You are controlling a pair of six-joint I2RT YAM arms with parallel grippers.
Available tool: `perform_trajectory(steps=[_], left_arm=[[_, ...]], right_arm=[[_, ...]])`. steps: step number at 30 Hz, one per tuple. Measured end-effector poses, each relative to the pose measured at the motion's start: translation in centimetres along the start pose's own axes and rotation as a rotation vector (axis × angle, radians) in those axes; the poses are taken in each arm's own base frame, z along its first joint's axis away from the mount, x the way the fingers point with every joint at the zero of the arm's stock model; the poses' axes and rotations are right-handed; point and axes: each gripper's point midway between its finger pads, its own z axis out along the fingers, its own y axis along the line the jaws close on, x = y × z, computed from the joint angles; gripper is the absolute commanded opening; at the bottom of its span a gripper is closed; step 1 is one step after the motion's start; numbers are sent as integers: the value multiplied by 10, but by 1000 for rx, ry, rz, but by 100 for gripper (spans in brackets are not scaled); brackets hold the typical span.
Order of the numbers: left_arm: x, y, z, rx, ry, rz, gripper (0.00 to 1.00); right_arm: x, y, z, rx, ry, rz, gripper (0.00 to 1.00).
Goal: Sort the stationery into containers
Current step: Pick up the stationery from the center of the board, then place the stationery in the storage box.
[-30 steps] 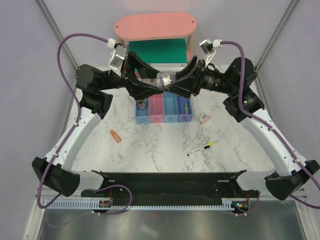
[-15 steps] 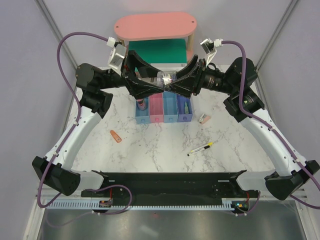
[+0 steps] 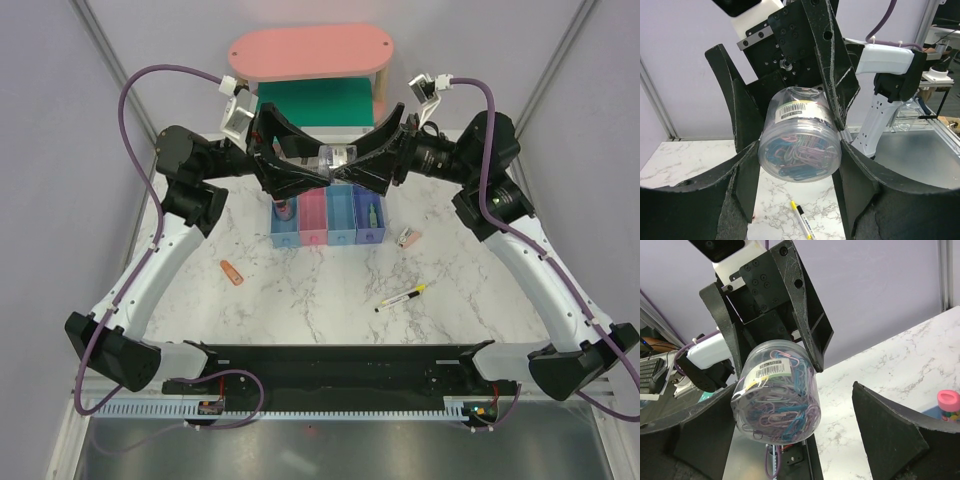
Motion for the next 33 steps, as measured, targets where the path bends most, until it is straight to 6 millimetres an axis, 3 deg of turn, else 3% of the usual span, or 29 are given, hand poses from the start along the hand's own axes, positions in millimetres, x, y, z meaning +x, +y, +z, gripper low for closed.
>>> perform_trajectory(steps=[5, 14, 19, 23, 27, 33], left_arm=[[9, 8, -4, -27, 13, -22, 2], [27, 21, -16, -77, 74, -33, 2], [38, 35, -18, -101, 158, -9, 2], [48, 60, -19, -151, 238, 21, 2], [79, 93, -25, -238, 356, 25, 2], [152, 119, -44, -321, 599, -29, 2]], right_arm=[[-2, -12, -12, 46, 7, -7, 98], [-18, -48, -64, 272, -5, -108, 98], [-24, -67, -86, 460, 49, -276, 98], [-20, -80, -116, 627, 113, -414, 98], [-8, -85, -147, 748, 177, -514, 98], [8, -93, -179, 873, 256, -581, 98]])
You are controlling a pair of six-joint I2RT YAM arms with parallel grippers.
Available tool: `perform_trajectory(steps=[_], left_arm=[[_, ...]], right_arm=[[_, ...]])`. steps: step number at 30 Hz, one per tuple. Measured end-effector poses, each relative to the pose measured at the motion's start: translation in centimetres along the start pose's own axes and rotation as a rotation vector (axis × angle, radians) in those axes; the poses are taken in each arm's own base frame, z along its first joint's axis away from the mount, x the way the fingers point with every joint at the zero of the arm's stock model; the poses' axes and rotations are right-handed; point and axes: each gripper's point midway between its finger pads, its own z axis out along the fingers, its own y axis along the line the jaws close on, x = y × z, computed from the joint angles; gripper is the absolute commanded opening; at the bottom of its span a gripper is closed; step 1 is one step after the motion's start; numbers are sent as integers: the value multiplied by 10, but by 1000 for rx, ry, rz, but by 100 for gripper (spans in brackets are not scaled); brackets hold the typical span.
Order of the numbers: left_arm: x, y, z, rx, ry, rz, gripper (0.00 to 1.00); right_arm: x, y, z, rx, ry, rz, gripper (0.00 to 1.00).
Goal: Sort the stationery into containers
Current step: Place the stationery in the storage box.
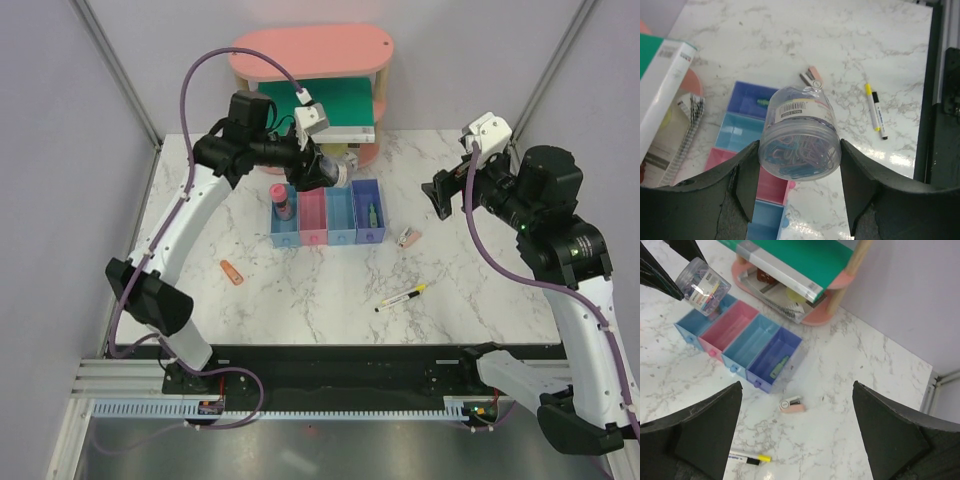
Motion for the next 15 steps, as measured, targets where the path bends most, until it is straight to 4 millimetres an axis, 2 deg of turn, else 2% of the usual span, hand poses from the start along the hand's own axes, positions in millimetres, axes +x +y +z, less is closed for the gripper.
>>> perform_trajectory(steps=[3, 7, 11, 15], left_arm=[[26, 12, 13, -27, 116, -15, 2], [51, 20, 24, -52, 216, -22, 2], [68, 24, 30, -82, 299, -1, 2], [84, 27, 38, -97, 366, 38, 2]], right_arm=[[19, -6, -1, 38, 55, -21, 98], [43, -11, -3, 74, 128, -42, 98], [70, -17, -4, 115, 207, -69, 98], [97, -15, -9, 116, 276, -88, 98]])
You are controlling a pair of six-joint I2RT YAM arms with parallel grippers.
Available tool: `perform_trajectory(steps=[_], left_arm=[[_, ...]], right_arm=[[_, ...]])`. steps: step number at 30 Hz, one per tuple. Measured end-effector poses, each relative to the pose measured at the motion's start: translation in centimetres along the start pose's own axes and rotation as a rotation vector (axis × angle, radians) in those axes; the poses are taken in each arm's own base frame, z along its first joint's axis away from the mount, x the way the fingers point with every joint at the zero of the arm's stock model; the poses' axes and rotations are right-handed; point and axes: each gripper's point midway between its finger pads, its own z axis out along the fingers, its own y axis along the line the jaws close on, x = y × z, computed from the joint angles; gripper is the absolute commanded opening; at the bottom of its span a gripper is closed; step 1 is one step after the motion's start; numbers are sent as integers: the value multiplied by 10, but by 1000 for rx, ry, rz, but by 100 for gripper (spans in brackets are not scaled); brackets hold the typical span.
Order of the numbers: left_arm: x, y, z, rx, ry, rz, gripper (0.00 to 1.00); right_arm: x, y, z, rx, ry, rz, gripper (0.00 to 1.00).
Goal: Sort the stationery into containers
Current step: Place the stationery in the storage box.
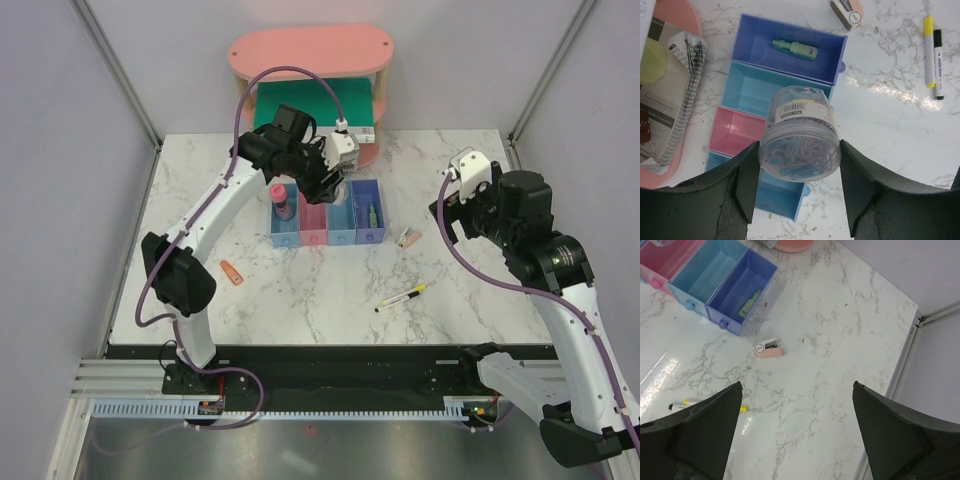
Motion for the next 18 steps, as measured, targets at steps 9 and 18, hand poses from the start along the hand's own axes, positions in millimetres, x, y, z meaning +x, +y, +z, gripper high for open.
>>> perform_trajectory(steps=[9, 18], left_arm=[[36, 27, 47, -38, 157, 55, 2], [58, 41, 87, -47, 249, 105, 2]], right_arm=[[8, -1, 0, 6, 23, -26, 98], [10, 0, 1, 3, 28, -34, 98]])
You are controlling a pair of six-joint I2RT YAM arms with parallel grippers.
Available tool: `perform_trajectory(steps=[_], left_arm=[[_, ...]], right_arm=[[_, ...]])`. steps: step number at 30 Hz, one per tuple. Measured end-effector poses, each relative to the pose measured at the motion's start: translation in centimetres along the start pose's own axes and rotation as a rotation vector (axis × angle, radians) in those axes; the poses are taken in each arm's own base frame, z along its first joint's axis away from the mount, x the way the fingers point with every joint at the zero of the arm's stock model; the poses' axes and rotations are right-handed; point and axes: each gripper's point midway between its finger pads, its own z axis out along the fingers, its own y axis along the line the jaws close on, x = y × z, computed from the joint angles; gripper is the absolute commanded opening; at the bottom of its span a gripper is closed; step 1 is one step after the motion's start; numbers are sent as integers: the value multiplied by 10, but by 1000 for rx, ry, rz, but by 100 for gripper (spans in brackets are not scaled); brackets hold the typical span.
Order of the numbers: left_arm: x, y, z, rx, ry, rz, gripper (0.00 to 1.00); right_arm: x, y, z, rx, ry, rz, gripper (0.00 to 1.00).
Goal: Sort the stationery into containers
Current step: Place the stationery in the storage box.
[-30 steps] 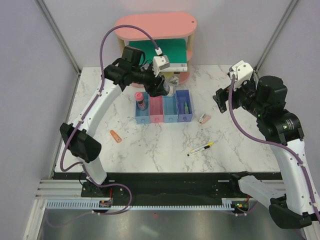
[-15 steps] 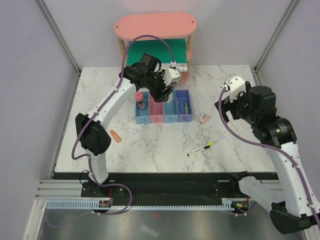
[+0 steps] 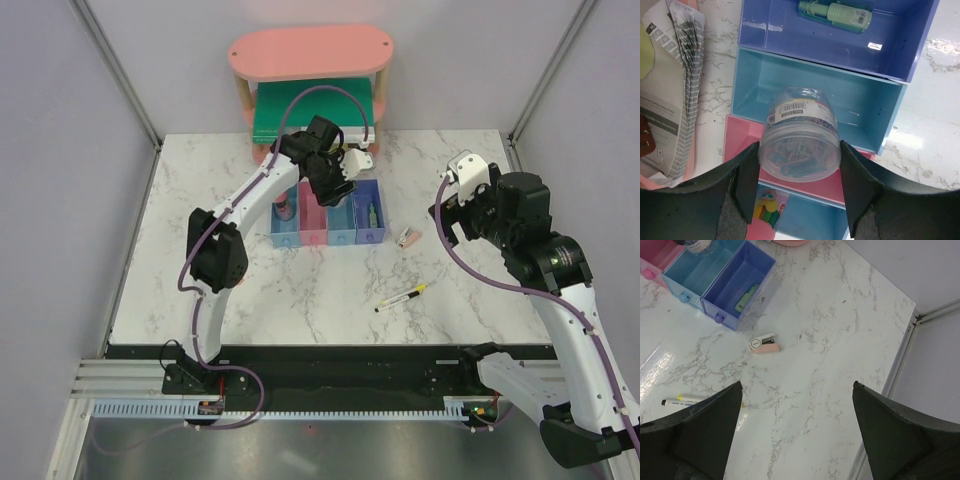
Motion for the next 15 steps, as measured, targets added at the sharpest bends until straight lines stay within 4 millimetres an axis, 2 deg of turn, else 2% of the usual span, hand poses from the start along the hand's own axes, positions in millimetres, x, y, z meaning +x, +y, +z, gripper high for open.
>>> perform_trajectory(steps=[7, 15], left_arm=[[-5, 2, 17, -15, 23, 41, 2], [11, -1, 43, -8, 97, 73, 2]], right_arm=[[2, 1, 2, -5, 6, 0, 98], [7, 5, 0, -12, 7, 1, 98]])
